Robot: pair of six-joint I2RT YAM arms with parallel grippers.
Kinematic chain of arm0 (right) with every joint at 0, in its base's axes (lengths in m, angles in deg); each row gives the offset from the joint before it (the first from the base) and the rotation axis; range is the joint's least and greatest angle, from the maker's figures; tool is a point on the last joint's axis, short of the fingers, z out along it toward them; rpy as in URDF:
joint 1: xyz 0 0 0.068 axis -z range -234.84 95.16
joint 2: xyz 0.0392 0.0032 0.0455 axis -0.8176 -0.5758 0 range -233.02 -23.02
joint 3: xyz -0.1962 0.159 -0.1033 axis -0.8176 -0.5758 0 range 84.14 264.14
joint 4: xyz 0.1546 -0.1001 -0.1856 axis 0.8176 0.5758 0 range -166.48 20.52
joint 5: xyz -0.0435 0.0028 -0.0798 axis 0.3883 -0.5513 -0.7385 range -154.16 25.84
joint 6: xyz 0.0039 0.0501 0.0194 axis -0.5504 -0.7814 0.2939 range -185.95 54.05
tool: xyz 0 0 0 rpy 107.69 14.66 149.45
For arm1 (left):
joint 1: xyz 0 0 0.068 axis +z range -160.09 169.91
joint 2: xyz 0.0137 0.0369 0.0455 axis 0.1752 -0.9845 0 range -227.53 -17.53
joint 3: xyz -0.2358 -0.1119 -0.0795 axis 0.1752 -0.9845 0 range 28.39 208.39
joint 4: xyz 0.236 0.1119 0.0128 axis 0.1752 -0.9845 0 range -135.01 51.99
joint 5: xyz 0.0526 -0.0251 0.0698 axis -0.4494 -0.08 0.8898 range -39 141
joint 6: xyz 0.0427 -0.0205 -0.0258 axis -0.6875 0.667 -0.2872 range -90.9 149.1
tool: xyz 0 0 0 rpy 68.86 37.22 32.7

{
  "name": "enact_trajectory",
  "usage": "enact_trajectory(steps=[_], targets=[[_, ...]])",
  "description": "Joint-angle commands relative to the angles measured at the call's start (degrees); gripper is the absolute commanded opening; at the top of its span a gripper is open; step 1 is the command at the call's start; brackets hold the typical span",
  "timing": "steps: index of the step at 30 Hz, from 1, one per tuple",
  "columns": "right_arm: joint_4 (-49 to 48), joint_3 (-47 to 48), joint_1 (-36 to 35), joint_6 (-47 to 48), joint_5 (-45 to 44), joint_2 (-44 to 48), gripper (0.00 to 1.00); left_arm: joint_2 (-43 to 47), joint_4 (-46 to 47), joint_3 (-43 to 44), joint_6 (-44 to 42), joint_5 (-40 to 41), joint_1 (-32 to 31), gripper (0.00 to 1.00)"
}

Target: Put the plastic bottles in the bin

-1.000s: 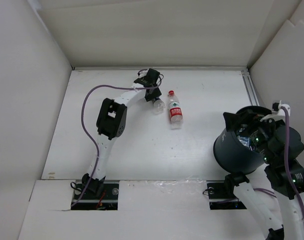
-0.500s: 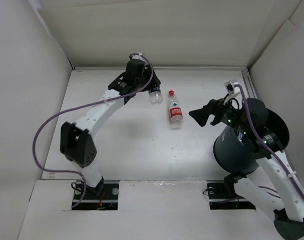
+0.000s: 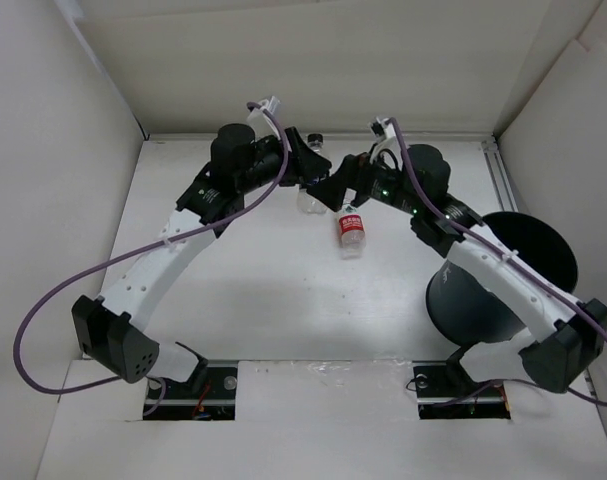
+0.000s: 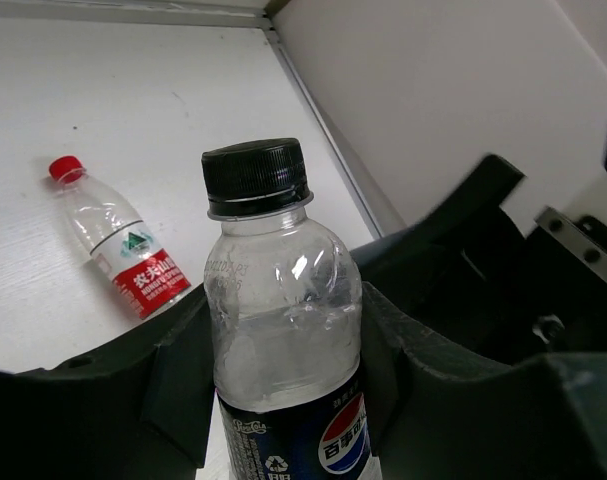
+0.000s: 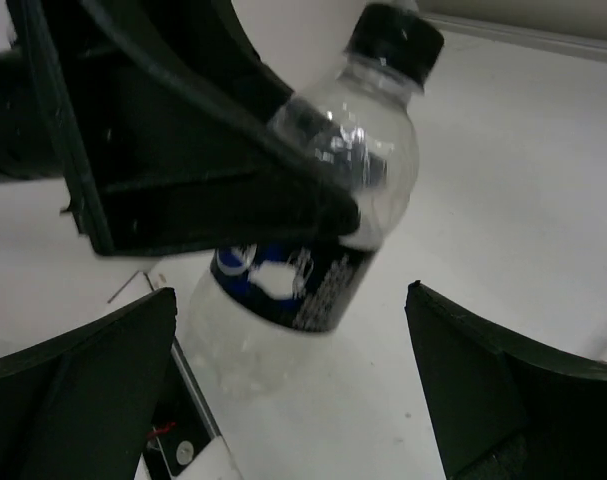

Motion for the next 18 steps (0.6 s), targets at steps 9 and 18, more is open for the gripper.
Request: enact_trajectory(steps=[9,18], targets=[[-15.33,5.87,-5.27,-9.67,0.19,-11.18,0.96,7.43,6.80,-2.04,1.57,-0.97,0.26,0.00],[-20.27,1.38,-5.27,-11.26,-3.76,-8.64,0.04,8.66,6.80,-2.65,2.18,2.35,0.26,1.00]])
